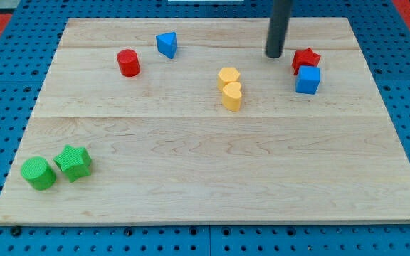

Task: Place the blue triangle top left to the blue cube

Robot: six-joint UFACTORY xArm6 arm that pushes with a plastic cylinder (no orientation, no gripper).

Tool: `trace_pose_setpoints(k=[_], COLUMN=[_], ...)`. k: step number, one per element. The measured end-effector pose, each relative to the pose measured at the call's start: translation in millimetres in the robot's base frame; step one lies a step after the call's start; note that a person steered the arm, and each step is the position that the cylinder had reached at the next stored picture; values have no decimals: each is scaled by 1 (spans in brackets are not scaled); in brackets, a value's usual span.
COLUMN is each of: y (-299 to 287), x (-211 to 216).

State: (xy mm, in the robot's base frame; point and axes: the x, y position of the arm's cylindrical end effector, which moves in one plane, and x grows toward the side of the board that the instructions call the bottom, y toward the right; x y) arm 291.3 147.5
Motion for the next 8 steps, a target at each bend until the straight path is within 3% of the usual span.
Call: trace_pose_setpoints(k=[1, 2, 3, 5, 6, 7, 8], y=[20, 10, -1, -123, -228, -259, -162], x=[6, 52, 48, -60, -79, -41, -7])
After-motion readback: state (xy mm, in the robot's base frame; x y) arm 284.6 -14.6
